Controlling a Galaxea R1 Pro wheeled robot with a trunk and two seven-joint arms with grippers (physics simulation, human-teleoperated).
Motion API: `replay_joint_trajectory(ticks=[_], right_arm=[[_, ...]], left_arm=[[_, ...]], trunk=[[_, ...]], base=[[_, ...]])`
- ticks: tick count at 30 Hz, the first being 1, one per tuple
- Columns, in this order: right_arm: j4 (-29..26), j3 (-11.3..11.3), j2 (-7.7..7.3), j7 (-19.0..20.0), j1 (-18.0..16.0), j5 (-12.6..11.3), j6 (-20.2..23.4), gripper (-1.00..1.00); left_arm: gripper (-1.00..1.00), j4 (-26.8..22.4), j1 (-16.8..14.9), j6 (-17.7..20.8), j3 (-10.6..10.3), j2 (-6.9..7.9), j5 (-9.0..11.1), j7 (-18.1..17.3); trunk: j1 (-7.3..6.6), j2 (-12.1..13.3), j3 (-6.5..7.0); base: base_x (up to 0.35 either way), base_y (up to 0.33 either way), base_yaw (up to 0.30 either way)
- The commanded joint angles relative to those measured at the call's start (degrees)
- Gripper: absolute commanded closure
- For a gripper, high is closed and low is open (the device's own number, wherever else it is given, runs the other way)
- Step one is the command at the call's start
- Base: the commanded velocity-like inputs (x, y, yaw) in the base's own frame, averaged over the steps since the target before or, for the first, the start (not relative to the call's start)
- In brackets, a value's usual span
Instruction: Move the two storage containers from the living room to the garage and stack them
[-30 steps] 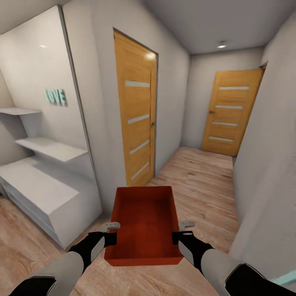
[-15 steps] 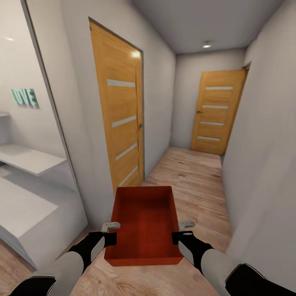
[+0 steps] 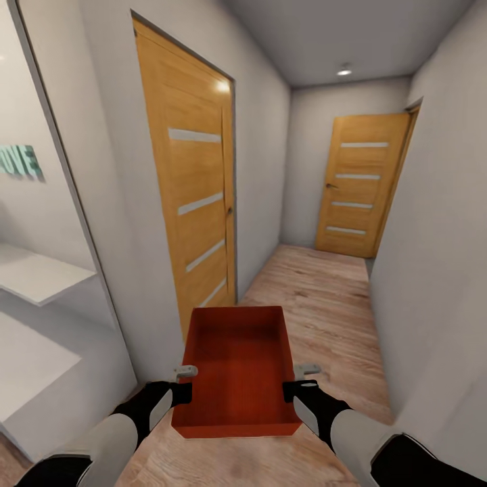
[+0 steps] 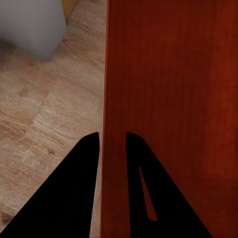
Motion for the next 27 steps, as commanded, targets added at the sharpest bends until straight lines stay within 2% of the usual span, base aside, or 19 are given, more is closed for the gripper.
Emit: replay_joint_trajectory(ticks=[1, 16, 27], right_arm=[[-0.13, 1.93, 0.12, 0.01, -0.01, -1.5, 0.39, 1.0], [-0.13, 1.92, 0.11, -0.03, -0.01, -1.5, 0.39, 1.0], [-0.13, 1.86, 0.18, -0.02, -0.02, -1.52, 0.38, 1.0]], left_arm=[[1.0, -0.23, -0.04, 0.36, 0.37, -0.02, -1.33, 0.48], [1.0, -0.23, -0.04, 0.36, 0.37, -0.02, -1.33, 0.48], [1.0, -0.23, -0.04, 0.37, 0.37, -0.02, -1.33, 0.44]], trunk=[[0.07, -0.11, -0.1], [0.07, -0.11, -0.1], [0.07, -0.11, 0.13]], base=[[0.323, 0.0, 0.0], [0.323, 0.0, -0.008], [0.323, 0.0, -0.204]])
